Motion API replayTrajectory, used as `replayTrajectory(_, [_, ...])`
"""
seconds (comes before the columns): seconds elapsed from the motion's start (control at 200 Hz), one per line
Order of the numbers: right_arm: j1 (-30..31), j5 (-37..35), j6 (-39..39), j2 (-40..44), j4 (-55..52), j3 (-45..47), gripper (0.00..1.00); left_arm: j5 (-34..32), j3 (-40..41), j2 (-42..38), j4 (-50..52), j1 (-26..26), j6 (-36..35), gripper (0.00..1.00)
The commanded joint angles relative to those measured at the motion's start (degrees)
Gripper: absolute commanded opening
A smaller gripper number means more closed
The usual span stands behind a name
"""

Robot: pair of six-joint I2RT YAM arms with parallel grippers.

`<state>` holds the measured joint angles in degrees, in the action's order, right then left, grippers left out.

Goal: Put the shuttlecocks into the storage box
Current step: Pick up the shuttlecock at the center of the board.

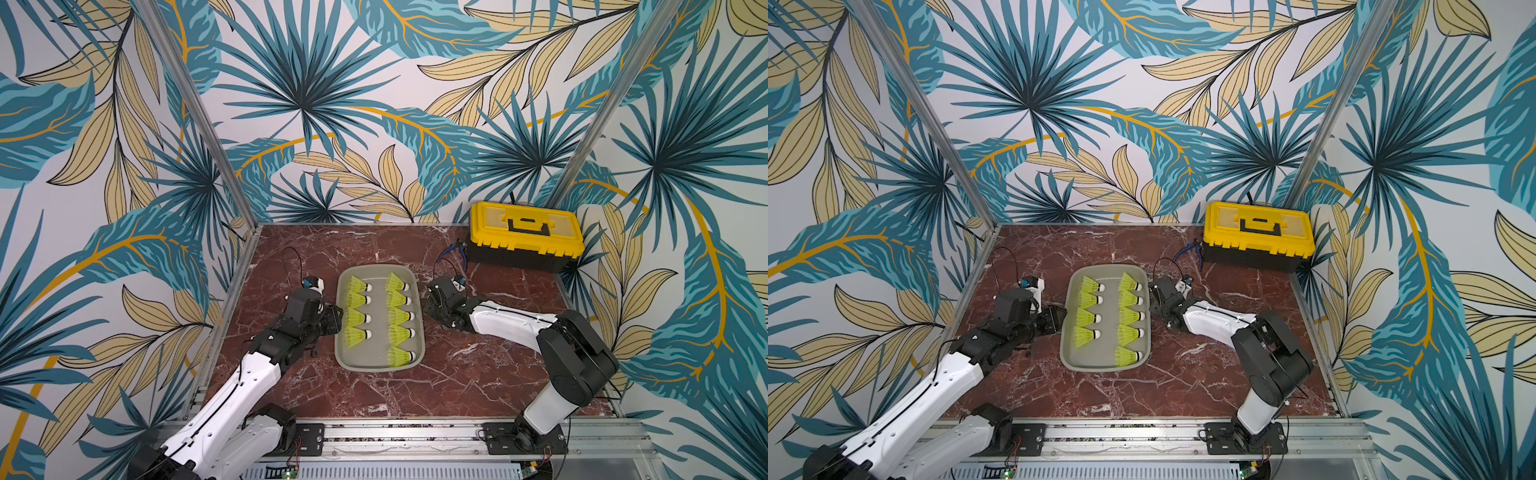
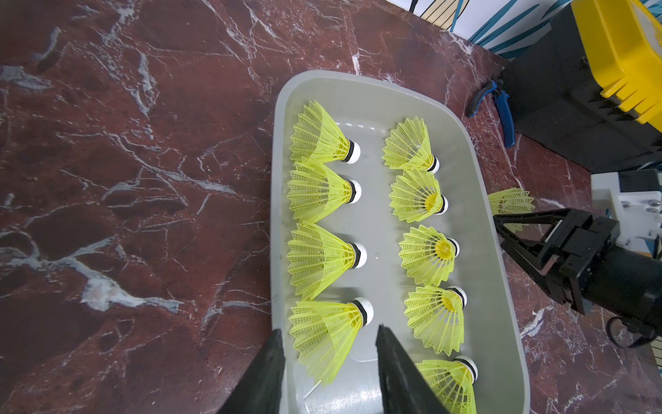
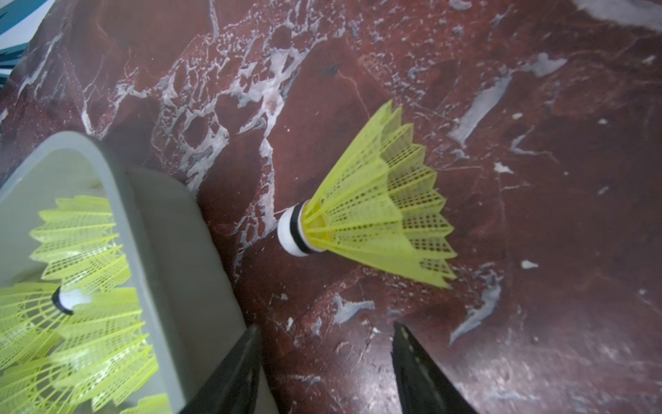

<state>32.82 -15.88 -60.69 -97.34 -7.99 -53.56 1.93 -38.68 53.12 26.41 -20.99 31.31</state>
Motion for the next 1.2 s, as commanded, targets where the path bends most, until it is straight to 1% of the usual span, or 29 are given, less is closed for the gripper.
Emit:
replayTrajectory(0.0, [-0.96,-1.26,-2.2,-2.38,0.66,-1.25,0.59,0.48,-0.35,-0.77,-0.63,0.42,-0.55,0.45])
replayTrajectory(0.421, [-2.6,-3.46,-0.09,-8.49,-3.94,-8.45,0.62,1.22,0.27,-1.15,-1.04,0.48,-0.28,0.45])
replayTrajectory(0.436, [-2.73,-3.46,-0.05,-8.69,-5.76,-8.63,0.62,1.19,0.34,-1.18,-1.08,0.43,-0.28,0.45])
replayTrajectory(0.501, [-2.81,-3.87,-0.06,-9.49,-7.34,-9.64,0.62,1.27,0.52,-1.18,-1.2,0.43,-0.28,0.45])
replayTrajectory(0.826, [-3.61,-4.51,6.49,-15.09,-13.38,-16.73,0.59,2.73,1.21,-1.18,-2.4,0.48,0.15,0.45])
replayTrajectory(0.906, [-3.76,-4.59,7.49,-15.94,-14.77,-17.87,0.56,2.9,1.41,-1.05,-2.6,0.5,0.16,0.45])
replayTrajectory(1.062, [-3.81,-5.68,9.08,-15.72,-15.59,-17.97,0.45,2.55,1.32,-1.16,-2.29,0.43,-0.02,0.45])
replayTrajectory(1.192, [-3.8,-6.65,10.68,-15.39,-16.76,-17.99,0.38,2.19,1.32,-1.41,-2.26,0.43,-0.2,0.45])
